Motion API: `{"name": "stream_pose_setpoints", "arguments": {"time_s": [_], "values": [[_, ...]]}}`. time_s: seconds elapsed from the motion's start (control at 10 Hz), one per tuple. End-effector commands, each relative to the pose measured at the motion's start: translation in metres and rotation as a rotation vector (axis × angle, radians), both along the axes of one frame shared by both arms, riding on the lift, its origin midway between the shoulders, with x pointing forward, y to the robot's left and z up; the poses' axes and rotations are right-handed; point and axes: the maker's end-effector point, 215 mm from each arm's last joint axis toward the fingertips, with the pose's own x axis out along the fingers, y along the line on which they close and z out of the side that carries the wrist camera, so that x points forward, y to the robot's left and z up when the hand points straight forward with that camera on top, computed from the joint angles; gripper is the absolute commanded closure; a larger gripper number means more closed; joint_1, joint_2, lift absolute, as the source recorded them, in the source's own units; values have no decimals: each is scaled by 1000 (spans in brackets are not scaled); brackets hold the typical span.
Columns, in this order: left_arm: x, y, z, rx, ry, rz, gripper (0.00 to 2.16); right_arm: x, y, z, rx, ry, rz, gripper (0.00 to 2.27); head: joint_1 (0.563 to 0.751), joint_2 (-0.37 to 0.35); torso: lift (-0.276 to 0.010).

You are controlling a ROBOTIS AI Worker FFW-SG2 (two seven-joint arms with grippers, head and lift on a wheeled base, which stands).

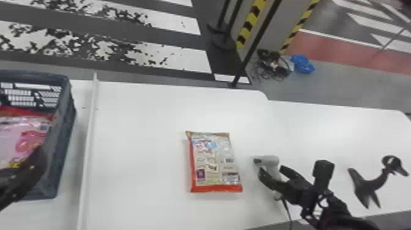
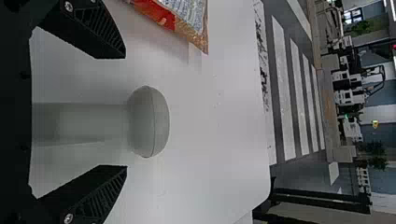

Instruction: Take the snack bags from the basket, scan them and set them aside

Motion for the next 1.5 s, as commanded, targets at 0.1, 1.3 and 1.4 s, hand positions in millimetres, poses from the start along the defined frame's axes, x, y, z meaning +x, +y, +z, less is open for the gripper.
{"name": "stream_pose_setpoints", "arguments": {"time_s": [0.1,1.3,1.4], "values": [[0,-1,4,-1,-7,-3,87,-1,-9,-12,-6,40,20,542,695,-350,-75],[9,-10,24,9,-53,-28,87,-23,55,52,191,26,-156,2253,695,-350,-75],[9,-10,24,10,-53,-31,87,-24,68,59,214,19,-157,2253,695,-350,-75]]}}
